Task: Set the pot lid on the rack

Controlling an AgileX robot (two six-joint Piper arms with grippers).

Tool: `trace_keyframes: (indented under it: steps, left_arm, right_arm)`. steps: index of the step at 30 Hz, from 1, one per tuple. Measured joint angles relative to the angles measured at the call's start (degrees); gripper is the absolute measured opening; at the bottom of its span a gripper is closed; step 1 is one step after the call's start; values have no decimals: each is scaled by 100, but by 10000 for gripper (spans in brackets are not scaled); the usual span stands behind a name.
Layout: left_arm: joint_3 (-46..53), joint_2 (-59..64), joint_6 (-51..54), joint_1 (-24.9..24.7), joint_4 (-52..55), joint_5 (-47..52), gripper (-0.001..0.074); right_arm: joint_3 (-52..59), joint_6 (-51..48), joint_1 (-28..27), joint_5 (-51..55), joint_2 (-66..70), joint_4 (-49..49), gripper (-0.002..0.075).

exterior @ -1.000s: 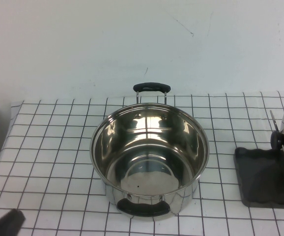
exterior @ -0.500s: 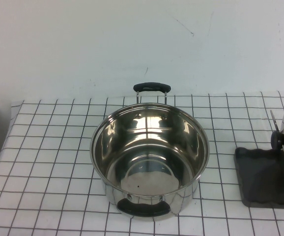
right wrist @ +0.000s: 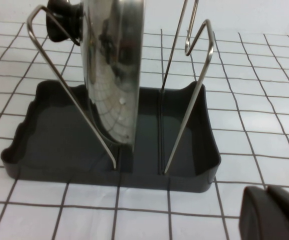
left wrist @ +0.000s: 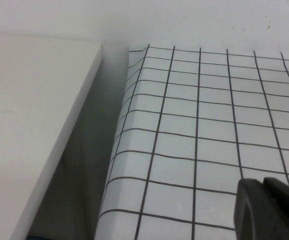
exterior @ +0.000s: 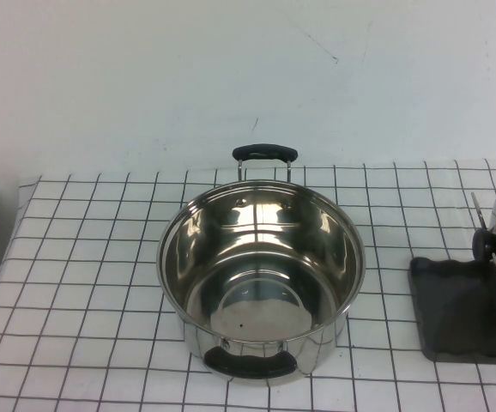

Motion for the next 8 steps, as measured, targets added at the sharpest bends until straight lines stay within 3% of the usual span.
trace_keyframes:
  steps: [8]
  left_arm:
    - [-11,0,148,-488,-324,36,-2]
  right_arm:
    - [0,0,0,0,0,0,-2]
